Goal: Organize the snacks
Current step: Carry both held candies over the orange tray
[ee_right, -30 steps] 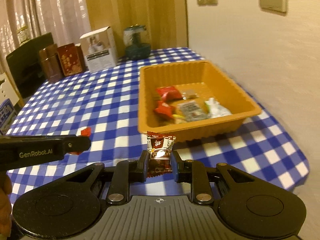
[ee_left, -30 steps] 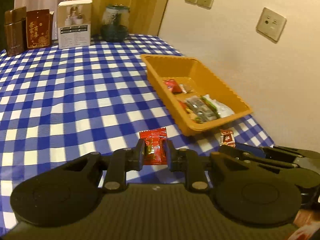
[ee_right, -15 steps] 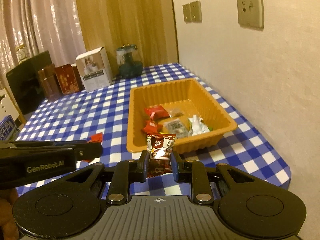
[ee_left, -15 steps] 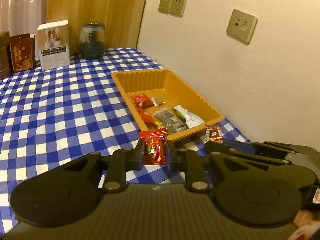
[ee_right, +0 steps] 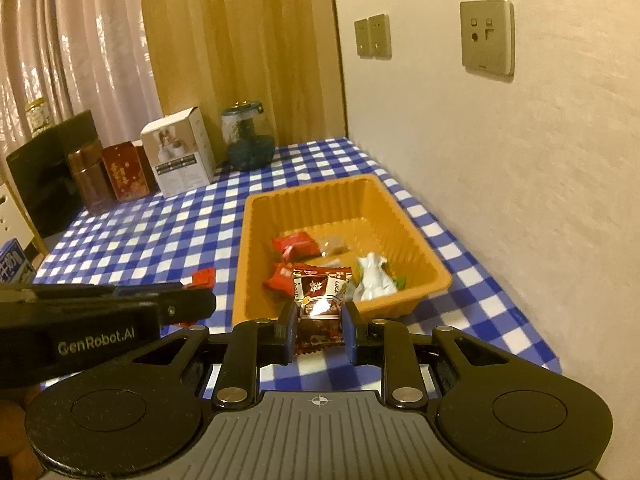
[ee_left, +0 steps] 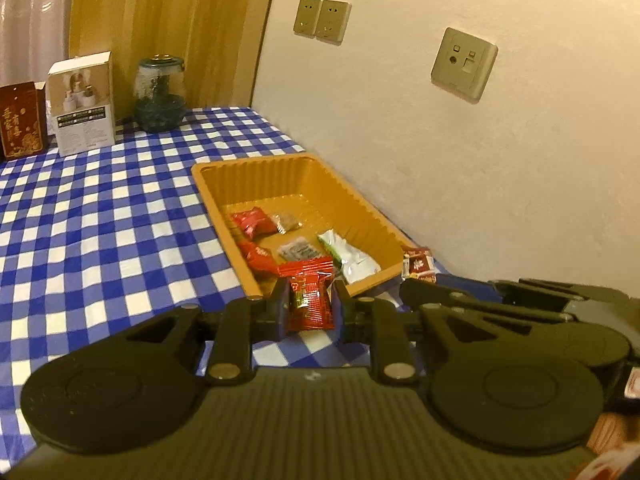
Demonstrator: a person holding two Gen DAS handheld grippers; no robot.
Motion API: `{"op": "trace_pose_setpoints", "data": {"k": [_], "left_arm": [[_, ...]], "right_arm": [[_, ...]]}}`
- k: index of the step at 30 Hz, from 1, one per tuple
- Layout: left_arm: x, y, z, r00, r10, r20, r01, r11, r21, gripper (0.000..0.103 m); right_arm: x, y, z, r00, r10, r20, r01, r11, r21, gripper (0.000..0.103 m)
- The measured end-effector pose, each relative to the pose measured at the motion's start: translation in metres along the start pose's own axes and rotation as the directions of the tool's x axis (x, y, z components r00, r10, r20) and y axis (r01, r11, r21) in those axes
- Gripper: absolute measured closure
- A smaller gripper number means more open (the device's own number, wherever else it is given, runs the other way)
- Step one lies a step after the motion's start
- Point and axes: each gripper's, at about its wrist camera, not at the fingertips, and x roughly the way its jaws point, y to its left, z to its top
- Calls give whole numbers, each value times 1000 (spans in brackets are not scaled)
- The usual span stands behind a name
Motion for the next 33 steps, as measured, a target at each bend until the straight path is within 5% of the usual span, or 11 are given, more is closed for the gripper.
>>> {"op": "trace_pose_setpoints", "data": {"k": [19, 33], "left_arm": [[94, 15, 50, 999, -47, -25, 48, 998, 34, 84], [162, 66, 72, 998, -45, -38, 45, 999, -2, 84]], "right_arm": [[86, -38, 54, 999, 16, -42, -18, 999, -45, 79], [154, -64, 80, 995, 18, -93, -25, 997, -76, 79]]}}
